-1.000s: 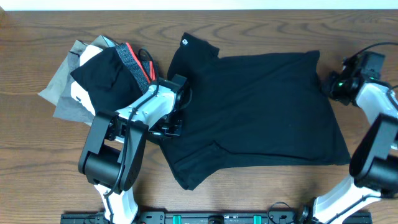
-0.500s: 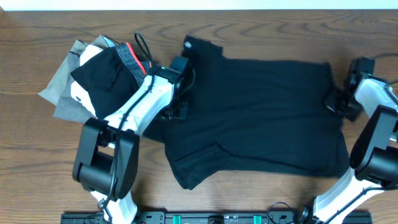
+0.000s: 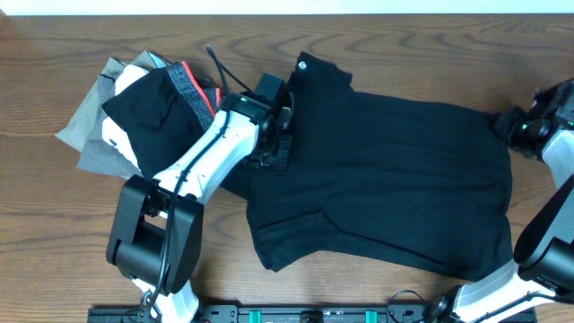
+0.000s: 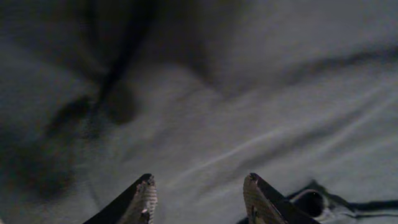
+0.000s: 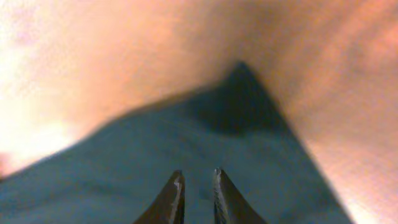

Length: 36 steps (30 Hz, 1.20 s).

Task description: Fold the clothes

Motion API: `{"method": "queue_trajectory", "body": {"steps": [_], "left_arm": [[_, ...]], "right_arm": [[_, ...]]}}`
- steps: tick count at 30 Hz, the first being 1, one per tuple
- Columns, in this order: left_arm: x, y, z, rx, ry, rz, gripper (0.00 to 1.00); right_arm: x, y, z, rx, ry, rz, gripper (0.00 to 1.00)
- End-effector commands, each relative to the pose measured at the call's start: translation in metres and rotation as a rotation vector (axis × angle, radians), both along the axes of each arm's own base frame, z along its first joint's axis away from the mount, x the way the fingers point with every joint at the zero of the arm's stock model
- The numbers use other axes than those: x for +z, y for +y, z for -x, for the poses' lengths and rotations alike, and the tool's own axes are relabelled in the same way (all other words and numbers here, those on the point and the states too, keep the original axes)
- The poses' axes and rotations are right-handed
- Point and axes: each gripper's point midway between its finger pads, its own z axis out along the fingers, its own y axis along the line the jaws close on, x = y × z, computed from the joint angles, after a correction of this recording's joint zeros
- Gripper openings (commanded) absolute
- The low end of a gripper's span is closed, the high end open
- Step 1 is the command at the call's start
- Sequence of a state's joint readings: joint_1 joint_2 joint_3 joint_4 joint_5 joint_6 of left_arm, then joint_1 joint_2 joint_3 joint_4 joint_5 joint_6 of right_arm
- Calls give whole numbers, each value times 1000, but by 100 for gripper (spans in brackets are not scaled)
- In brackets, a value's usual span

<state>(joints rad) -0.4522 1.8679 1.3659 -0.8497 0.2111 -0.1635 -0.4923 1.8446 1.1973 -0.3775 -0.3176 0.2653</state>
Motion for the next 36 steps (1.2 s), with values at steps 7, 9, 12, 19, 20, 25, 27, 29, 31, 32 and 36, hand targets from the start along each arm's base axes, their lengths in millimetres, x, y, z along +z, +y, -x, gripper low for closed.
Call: {"method": "queue_trajectory", "body": {"steps": [7,9,12,19,20,25,27,29,31,32,36], "left_arm": [[8,-10,2,-53,-18,22,48],[8,-10,3,-60,-15,20,48],[8,-8,5,-60,-7,16,48],[15,-6,8,-59,-7,16,48],[16,-6,8,-59,-10,17,49],[25,-7,7,-59,-31,27,49],[26,-7,6,-59,-36,29,49],[26,-8,4,-59,-44,33,50],[27,-9,3,-70,-53,35,53],[27,-9,2,-78,-56,35,53],[35,-7,5,-77,-58,31,53]], "right_arm": [[-44,22,5,19,119,-52,1],[-57,24,1,9,127,-63,1],[-78,25,-6,-44,135,-101,1],[-125,15,-33,-289,88,-184,1],[-128,14,-42,-313,53,-196,2],[-107,11,-94,-303,-103,-277,1],[-91,7,-109,-279,-148,-266,1],[-62,10,-130,-154,-231,-257,5],[-33,18,-143,-2,-313,-267,16],[-21,20,-145,49,-341,-281,23],[27,12,-139,128,-403,-333,34]]}}
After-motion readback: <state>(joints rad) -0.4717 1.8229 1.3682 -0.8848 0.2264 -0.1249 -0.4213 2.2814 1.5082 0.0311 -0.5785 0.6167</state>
